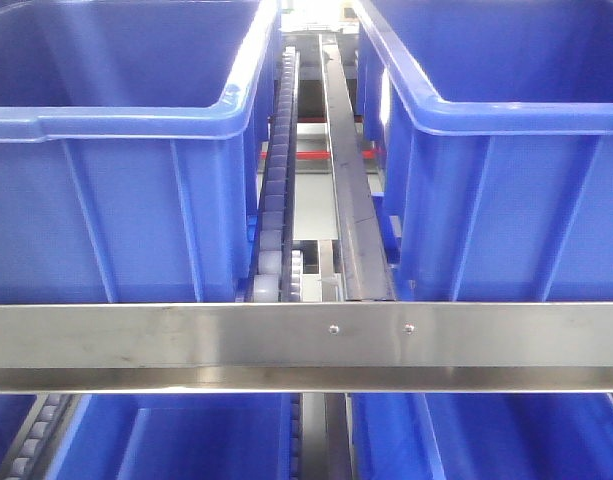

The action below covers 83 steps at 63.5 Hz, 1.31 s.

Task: Pick and sort blue part to right shelf
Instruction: 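Lower the right-held bottle into a blue bin and open the right gripper, then lower the left-held bottle into a blue bin and open the left gripper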

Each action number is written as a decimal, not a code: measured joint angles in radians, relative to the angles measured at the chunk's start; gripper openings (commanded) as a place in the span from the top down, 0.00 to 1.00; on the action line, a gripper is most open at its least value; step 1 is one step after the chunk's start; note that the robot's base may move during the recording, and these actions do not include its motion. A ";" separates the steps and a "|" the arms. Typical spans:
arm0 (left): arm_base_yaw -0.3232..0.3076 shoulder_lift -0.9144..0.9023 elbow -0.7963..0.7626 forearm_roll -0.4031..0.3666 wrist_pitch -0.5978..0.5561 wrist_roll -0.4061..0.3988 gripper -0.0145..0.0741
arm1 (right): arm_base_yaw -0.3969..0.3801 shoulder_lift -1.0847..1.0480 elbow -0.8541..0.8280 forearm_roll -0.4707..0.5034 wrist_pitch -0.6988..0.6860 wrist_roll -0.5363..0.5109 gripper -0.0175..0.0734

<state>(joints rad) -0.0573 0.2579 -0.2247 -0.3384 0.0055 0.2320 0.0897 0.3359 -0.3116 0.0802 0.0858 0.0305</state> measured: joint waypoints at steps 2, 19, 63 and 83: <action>0.000 0.000 0.005 0.000 0.000 0.000 0.68 | 0.000 -0.004 0.000 0.000 0.000 0.000 0.75; 0.000 0.000 0.026 0.000 0.002 0.000 0.68 | 0.000 -0.005 0.000 0.000 0.000 0.000 0.75; 0.000 0.000 0.026 0.000 0.002 0.000 0.68 | -0.142 -0.336 0.270 -0.027 -0.031 0.000 0.75; 0.000 0.000 0.026 0.000 0.002 0.000 0.68 | -0.141 -0.345 0.342 -0.042 -0.111 0.000 0.75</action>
<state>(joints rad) -0.0573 0.2579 -0.1991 -0.3384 0.0073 0.2320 -0.0514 -0.0089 0.0300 0.0378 -0.0257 0.0305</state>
